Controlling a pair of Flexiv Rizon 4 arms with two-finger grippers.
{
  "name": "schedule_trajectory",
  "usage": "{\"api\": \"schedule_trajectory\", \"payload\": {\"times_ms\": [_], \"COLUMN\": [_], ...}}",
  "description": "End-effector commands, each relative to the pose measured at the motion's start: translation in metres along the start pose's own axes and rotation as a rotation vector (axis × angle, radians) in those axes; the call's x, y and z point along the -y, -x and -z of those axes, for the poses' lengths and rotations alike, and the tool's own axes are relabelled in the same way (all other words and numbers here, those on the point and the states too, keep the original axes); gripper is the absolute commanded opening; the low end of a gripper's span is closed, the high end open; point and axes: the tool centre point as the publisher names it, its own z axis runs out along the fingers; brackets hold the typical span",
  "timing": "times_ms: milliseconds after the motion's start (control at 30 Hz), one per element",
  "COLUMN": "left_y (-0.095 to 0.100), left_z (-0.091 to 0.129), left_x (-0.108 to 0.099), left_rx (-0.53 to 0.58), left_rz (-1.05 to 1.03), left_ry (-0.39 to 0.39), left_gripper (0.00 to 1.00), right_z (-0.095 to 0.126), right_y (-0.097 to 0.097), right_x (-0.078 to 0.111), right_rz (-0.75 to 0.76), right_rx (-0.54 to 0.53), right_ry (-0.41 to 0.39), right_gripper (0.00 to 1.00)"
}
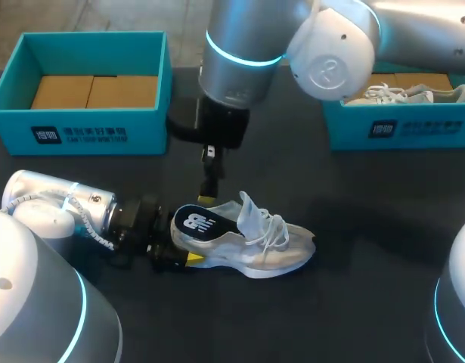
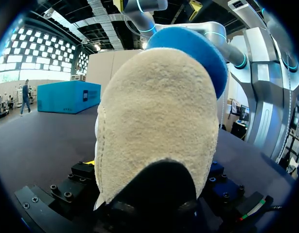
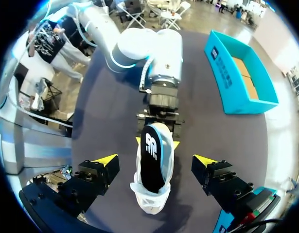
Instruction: Take the shoe out of the shoebox, open the shoe tongue, remove and reinsert the insole, then place the shoe into the shoebox
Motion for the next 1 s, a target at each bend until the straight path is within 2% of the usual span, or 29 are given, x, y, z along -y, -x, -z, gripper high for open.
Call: {"api": "schedule_trajectory", "payload": {"times_ms": [33, 167, 400, 700, 867, 1000], "left_y": [0.003, 0.003, 0.003, 0.003, 0.003, 0.003], "left_z": [0.000, 0.000, 0.000, 0.000, 0.000, 0.000], "left_x": [-0.002, -0.002, -0.002, -0.002, -0.002, -0.002], "left_rx": [-0.002, -0.002, -0.002, -0.002, -0.002, -0.002], "left_rz": [0.000, 0.000, 0.000, 0.000, 0.000, 0.000], "left_ry": [0.003, 0.003, 0.003, 0.003, 0.003, 0.003], "left_gripper": [0.00, 0.00, 0.00, 0.00, 0.00, 0.00], "right_z": [-0.017, -0.027, -0.037, -0.050, -0.056, -0.065], "right_y": [0.013, 0.020, 0.024, 0.018, 0.013, 0.012], "right_x": [0.015, 0.023, 0.025, 0.017, 0.013, 0.011], "right_rz": [0.028, 0.038, 0.069, 0.068, 0.067, 0.055], "right_rx": [-0.081, -0.144, -0.213, -0.236, -0.249, -0.268], "right_ry": [0.116, 0.187, 0.227, 0.208, 0.189, 0.175], "right_gripper": [1.00, 1.00, 1.00, 1.00, 0.77, 0.67]}}
